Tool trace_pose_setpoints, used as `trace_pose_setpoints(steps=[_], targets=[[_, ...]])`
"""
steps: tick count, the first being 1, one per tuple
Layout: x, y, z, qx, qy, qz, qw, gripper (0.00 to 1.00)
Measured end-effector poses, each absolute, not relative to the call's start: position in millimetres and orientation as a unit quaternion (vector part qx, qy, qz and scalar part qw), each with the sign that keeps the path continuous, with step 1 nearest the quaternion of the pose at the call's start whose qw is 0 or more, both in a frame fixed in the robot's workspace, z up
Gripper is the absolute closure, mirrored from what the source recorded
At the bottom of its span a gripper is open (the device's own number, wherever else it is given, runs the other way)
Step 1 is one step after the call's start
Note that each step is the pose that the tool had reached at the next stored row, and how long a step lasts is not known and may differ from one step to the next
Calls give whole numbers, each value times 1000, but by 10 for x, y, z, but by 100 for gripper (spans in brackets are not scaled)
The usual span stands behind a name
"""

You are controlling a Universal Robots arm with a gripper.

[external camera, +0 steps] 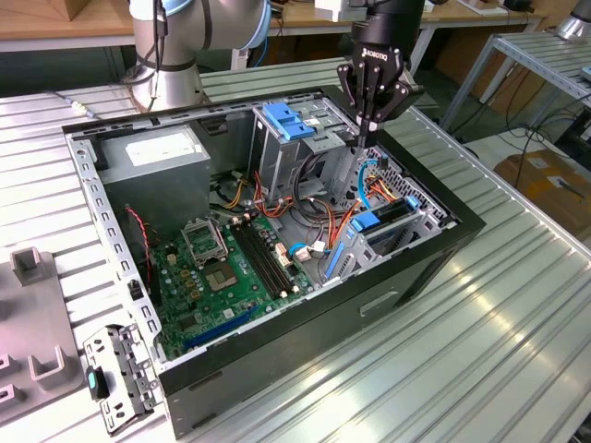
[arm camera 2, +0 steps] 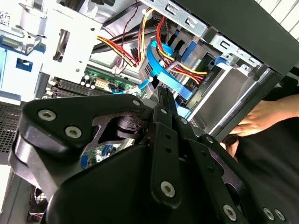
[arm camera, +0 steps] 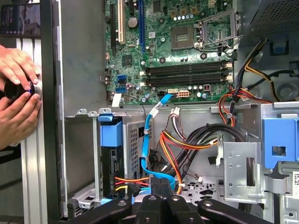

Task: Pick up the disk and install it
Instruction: 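Insert the second disk wire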

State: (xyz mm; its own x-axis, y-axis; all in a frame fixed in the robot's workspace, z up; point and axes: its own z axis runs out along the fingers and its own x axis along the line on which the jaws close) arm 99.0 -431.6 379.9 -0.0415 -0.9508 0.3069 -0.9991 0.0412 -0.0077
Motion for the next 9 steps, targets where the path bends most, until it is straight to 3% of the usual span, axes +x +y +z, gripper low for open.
trace_pose_setpoints(steps=[9], targets=[[998, -4327, 3798, 683, -713, 110, 110, 89]])
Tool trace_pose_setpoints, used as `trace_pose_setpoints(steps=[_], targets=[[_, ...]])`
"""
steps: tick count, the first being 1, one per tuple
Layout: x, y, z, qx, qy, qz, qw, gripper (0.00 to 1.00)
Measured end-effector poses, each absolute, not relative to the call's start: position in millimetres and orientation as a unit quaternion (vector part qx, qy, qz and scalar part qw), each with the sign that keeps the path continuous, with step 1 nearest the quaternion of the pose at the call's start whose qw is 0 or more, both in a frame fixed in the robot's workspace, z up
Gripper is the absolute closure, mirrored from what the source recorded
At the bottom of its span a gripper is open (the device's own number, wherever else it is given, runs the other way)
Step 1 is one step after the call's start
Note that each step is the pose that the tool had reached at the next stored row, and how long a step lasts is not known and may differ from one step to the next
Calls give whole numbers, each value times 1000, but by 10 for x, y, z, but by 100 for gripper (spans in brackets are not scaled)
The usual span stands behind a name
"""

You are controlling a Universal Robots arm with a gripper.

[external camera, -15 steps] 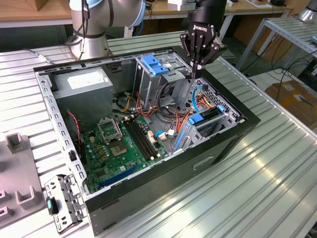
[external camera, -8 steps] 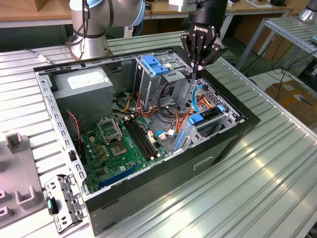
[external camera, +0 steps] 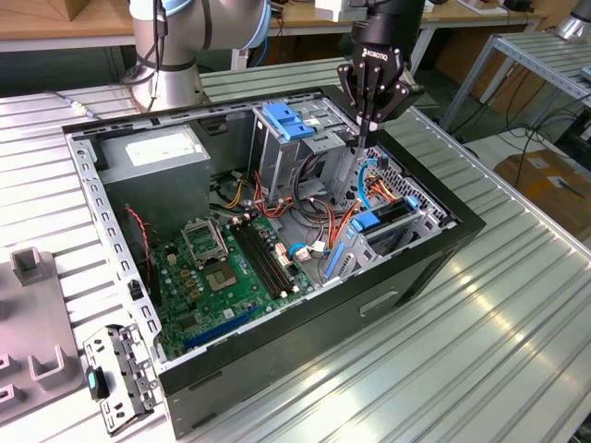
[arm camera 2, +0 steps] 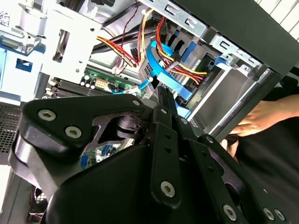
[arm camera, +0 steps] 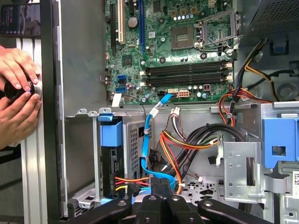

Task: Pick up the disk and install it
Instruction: 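Insert the second disk wire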

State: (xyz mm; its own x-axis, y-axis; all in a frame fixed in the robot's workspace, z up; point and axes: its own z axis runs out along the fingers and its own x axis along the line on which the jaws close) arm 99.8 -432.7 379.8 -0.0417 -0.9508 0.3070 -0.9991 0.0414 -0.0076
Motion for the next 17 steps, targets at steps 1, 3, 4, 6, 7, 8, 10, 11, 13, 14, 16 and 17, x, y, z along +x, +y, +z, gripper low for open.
trace_pose_setpoints(steps=[1, 3, 4, 6, 7, 8, 10, 11, 13, 14, 16, 17], targets=[[1002, -4337, 3798, 683, -713, 110, 110, 89], [1016, -4359, 3798, 683, -713, 110, 110, 89], [1025, -4369, 3797, 683, -713, 110, 110, 89], [1045, -4376, 3796, 683, -713, 111, 111, 76], [1053, -4378, 3794, 683, -714, 111, 112, 70], [1062, -4380, 3793, 682, -714, 112, 113, 70], [1089, -4383, 3793, 681, -713, 117, 118, 58], [1097, -4385, 3793, 680, -713, 119, 120, 58], [1111, -4399, 3780, 680, -713, 122, 123, 52], [1111, -4408, 3765, 679, -713, 122, 123, 52], [1111, -4445, 3719, 679, -713, 122, 123, 52], [1111, -4454, 3699, 679, -713, 122, 123, 52]])
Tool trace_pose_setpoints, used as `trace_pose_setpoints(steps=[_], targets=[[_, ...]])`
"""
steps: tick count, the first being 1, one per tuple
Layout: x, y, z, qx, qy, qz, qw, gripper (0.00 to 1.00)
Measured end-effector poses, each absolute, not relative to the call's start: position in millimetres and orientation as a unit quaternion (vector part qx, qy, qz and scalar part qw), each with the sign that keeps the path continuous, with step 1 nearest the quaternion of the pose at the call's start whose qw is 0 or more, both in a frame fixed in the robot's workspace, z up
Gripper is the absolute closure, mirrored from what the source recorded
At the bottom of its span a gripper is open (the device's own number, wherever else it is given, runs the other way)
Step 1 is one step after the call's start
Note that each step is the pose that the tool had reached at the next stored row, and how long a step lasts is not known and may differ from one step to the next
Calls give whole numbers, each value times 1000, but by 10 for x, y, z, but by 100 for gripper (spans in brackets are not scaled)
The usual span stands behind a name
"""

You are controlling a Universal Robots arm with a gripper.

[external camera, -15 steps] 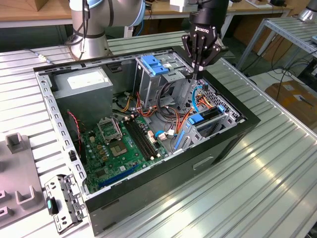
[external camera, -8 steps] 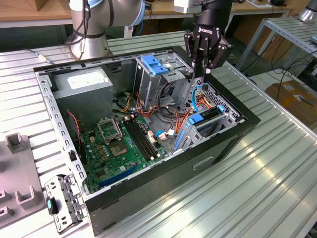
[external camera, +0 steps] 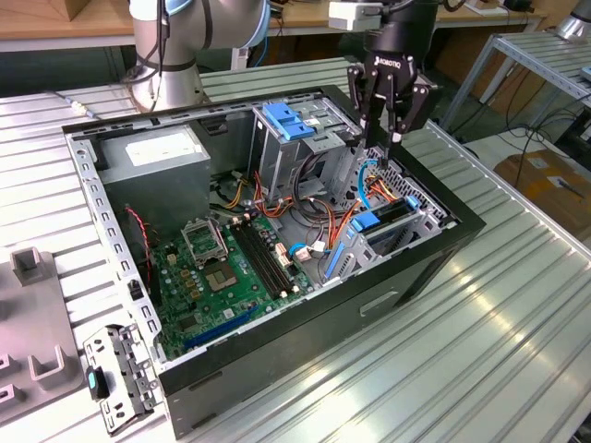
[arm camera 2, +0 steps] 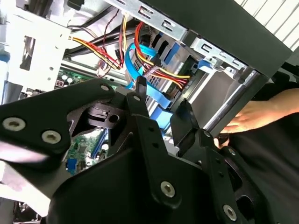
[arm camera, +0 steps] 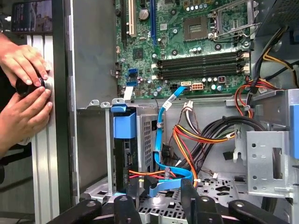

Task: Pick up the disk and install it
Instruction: 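Insert the second disk wire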

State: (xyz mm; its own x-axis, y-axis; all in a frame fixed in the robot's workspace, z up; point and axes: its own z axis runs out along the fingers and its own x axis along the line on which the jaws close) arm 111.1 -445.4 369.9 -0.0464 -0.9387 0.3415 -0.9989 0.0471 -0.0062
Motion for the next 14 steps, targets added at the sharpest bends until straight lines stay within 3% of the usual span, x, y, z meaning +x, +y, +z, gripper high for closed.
trace_pose_setpoints(steps=[3, 8, 14], targets=[[1112, -4458, 3660, 679, -713, 123, 124, 53], [1113, -4458, 3637, 679, -713, 123, 125, 73], [1113, -4458, 3617, 678, -712, 126, 128, 73]])
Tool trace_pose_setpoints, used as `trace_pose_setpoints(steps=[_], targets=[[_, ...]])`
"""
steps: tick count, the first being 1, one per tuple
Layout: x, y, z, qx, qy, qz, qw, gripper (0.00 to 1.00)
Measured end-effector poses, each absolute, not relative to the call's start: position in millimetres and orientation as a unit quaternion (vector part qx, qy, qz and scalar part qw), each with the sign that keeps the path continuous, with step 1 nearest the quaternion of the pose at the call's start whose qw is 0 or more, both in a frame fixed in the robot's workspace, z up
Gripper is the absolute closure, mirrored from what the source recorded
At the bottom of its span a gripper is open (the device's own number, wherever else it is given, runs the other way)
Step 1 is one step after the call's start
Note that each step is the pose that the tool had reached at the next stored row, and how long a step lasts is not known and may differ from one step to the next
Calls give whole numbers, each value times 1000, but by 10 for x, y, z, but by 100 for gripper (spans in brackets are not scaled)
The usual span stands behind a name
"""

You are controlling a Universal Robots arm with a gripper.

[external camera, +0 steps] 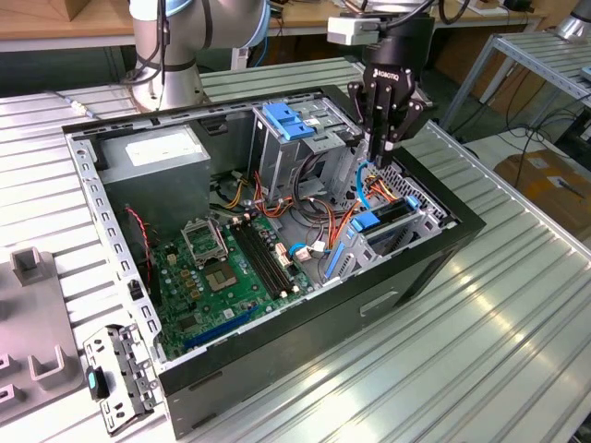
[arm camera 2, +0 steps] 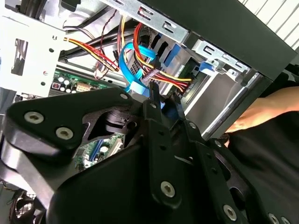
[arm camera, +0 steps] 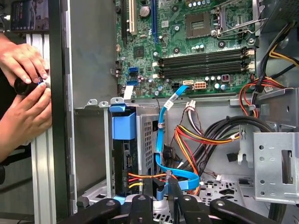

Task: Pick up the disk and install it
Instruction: 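Insert the second disk wire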

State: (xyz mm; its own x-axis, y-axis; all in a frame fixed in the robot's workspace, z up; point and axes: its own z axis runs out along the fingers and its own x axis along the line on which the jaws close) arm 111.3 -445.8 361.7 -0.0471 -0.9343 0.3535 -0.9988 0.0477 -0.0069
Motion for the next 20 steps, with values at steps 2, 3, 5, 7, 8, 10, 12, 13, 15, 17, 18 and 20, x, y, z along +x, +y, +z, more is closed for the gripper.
trace_pose_setpoints(steps=[2, 3, 5, 7, 8, 10, 12, 13, 15, 17, 18, 20], targets=[[1113, -4458, 3614, 678, -713, 127, 128, 75], [1113, -4458, 3611, 678, -713, 127, 128, 81], [1114, -4458, 3609, 678, -713, 127, 128, 84], [1114, -4458, 3607, 678, -713, 126, 128, 84], [1114, -4458, 3607, 678, -713, 127, 128, 84], [1114, -4459, 3605, 678, -713, 126, 128, 84], [1114, -4473, 3605, 678, -713, 126, 128, 84], [1113, -4502, 3604, 678, -713, 126, 128, 84], [1109, -4551, 3603, 678, -713, 126, 127, 84], [1099, -4605, 3601, 679, -713, 124, 125, 84], [1092, -4636, 3600, 679, -713, 123, 124, 84], [1080, -4679, 3597, 680, -713, 121, 122, 84]])
